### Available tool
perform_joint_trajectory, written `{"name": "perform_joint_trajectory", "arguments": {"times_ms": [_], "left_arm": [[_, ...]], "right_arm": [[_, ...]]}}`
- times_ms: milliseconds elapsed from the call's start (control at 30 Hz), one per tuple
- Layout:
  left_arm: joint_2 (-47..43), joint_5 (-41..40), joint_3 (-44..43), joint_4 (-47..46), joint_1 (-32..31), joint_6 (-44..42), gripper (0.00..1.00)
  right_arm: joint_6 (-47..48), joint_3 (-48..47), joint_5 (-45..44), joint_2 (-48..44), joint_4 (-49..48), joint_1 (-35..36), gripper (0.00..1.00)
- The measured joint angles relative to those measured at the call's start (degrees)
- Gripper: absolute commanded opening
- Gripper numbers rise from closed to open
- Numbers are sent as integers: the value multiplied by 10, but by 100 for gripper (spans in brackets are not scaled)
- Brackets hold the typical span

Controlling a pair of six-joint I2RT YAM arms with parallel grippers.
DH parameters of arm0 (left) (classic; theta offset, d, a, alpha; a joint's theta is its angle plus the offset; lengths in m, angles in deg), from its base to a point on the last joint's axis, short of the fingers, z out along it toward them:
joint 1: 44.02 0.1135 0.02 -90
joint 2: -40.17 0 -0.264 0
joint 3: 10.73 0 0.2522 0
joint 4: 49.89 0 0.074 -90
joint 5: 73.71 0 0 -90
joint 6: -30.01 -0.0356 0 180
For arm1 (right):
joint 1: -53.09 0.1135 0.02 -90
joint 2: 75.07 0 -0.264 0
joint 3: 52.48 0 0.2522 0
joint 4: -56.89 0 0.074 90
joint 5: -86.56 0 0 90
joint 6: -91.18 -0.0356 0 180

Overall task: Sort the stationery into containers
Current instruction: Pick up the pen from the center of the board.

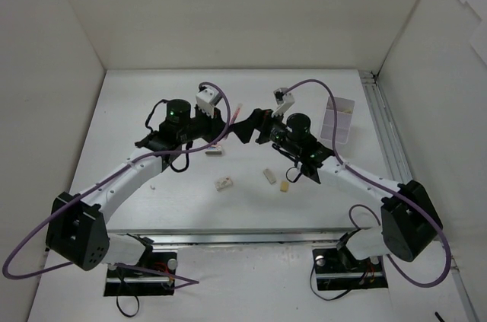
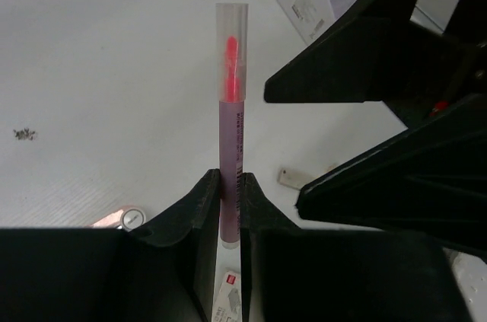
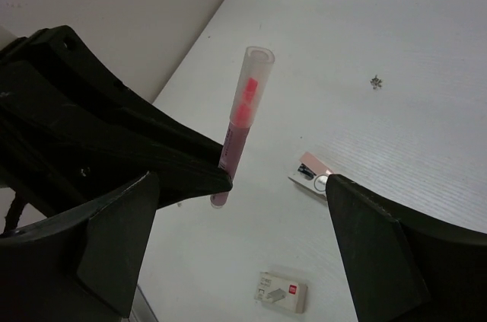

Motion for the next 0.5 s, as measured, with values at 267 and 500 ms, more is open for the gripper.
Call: {"name": "perform_joint_trajectory", "arguments": {"times_ms": [267, 500], "left_arm": [[-5, -12, -2, -16, -14, 9, 0], [-6, -31, -2, -16, -16, 9, 0]], "right_arm": [[7, 0, -49, 20, -9, 32, 81], [11, 0, -98, 20, -13, 44, 72]]}}
